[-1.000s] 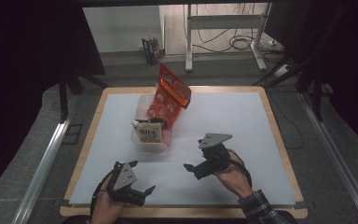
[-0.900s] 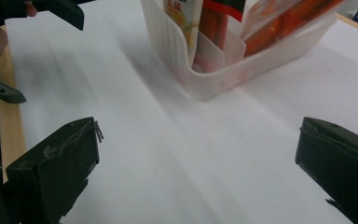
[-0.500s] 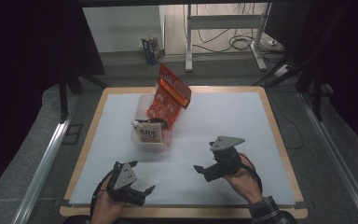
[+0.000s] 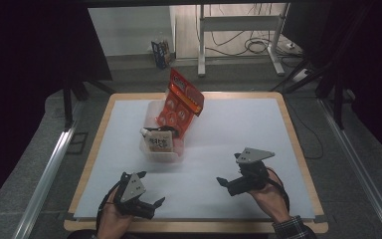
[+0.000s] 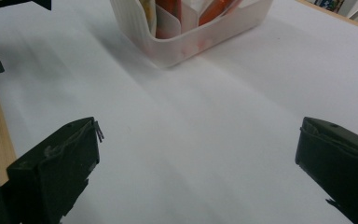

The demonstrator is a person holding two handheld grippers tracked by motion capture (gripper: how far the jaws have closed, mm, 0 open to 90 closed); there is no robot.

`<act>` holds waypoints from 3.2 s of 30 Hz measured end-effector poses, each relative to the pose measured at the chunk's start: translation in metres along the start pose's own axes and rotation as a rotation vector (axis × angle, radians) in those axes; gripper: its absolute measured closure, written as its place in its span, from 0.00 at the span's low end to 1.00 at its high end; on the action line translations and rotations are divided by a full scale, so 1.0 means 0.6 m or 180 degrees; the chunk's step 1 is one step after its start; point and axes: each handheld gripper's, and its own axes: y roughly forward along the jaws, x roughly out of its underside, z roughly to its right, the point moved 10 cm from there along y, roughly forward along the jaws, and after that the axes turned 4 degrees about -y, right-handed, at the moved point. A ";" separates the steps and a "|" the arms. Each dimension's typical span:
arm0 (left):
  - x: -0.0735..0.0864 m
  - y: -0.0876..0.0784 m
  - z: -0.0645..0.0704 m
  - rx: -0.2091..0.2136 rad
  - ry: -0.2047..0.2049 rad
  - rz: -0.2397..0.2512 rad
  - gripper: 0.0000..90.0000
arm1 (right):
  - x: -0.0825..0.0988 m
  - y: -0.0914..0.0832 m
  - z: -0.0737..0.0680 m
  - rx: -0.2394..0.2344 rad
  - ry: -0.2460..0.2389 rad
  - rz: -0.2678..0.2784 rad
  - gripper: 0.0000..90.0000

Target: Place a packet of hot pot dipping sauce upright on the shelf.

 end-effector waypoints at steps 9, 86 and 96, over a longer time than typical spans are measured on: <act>0.002 0.000 -0.002 -0.0010 0.0018 -0.0029 0.00 | 0.026 -0.014 0.013 0.0098 0.0067 -0.0023 0.00; 0.024 0.009 -0.023 -0.0134 -0.0039 -0.0248 0.00 | 0.159 -0.071 0.134 0.0746 0.0477 -0.0357 0.00; 0.028 0.012 -0.022 -0.0124 -0.0043 -0.0286 0.00 | 0.184 -0.058 0.141 0.0755 0.0569 -0.0518 0.00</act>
